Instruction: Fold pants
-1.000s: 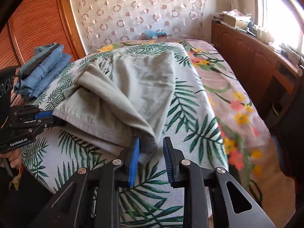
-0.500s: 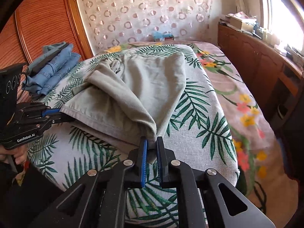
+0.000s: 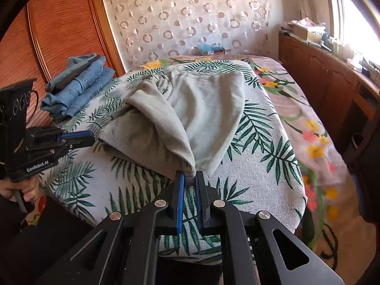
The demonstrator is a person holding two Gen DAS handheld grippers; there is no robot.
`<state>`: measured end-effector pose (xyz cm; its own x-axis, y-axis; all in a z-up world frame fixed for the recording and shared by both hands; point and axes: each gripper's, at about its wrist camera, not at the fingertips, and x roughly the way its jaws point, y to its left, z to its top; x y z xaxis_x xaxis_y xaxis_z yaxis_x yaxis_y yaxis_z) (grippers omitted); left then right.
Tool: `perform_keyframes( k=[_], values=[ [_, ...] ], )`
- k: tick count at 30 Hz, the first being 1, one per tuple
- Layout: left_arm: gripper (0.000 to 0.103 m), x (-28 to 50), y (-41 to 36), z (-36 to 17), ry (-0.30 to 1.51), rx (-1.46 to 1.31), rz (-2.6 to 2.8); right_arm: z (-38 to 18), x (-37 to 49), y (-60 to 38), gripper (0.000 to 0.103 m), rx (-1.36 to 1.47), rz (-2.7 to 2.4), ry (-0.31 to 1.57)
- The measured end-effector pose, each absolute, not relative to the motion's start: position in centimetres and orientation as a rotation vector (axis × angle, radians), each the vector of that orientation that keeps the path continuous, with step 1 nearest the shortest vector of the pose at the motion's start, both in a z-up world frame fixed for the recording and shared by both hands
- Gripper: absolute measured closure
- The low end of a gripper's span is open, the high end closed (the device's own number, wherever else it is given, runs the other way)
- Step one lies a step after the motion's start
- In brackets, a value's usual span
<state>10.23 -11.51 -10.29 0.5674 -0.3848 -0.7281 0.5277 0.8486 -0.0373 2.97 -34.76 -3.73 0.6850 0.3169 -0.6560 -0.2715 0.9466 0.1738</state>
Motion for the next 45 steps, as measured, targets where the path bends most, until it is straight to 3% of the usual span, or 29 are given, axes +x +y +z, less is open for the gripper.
perform_keyframes(
  k=[4,9,13,15,19,22,24,36,39,45],
  values=[
    [0.095,10.8,-11.4,-10.6,0.83,0.185,-0.513,-3.7,3.5,-35.0,0.094,0.071,0.308,0.737],
    [0.072,10.9,-12.0,-10.9,0.833,0.215,-0.526,-3.3,4.3,-34.9,0.094,0.058,0.259,0.721],
    [0.068,11.2,-12.0,-11.1,0.838,0.211,-0.52,-4.0,4.8,-35.0,0.094,0.08,0.26,0.758],
    [0.057,11.6,-11.6,-11.1,0.844,0.194,-0.512,-4.1,4.7,-35.1,0.094,0.088,0.264,0.758],
    [0.053,12.2,-10.6,-11.1,0.847,0.168,-0.49,-3.6,4.5,-35.1,0.094,0.089,0.261,0.751],
    [0.034,12.6,-9.8,-10.9,0.841,0.151,-0.474,-3.1,4.1,-35.2,0.091,0.08,0.254,0.735],
    [0.025,12.9,-9.1,-10.8,0.838,0.124,-0.464,-2.9,4.0,-35.5,0.082,0.081,0.24,0.725],
    [0.025,14.0,-6.1,-10.6,0.829,0.097,-0.37,-0.3,5.7,-32.6,0.079,0.03,0.336,0.638],
    [0.025,14.3,-5.3,-10.7,0.833,0.091,-0.343,-0.2,6.9,-30.5,0.068,0.018,0.391,0.629],
    [0.025,14.3,-3.9,-10.6,0.828,0.078,-0.319,-0.7,9.8,-26.6,0.067,-0.018,0.488,0.639]
  ],
)
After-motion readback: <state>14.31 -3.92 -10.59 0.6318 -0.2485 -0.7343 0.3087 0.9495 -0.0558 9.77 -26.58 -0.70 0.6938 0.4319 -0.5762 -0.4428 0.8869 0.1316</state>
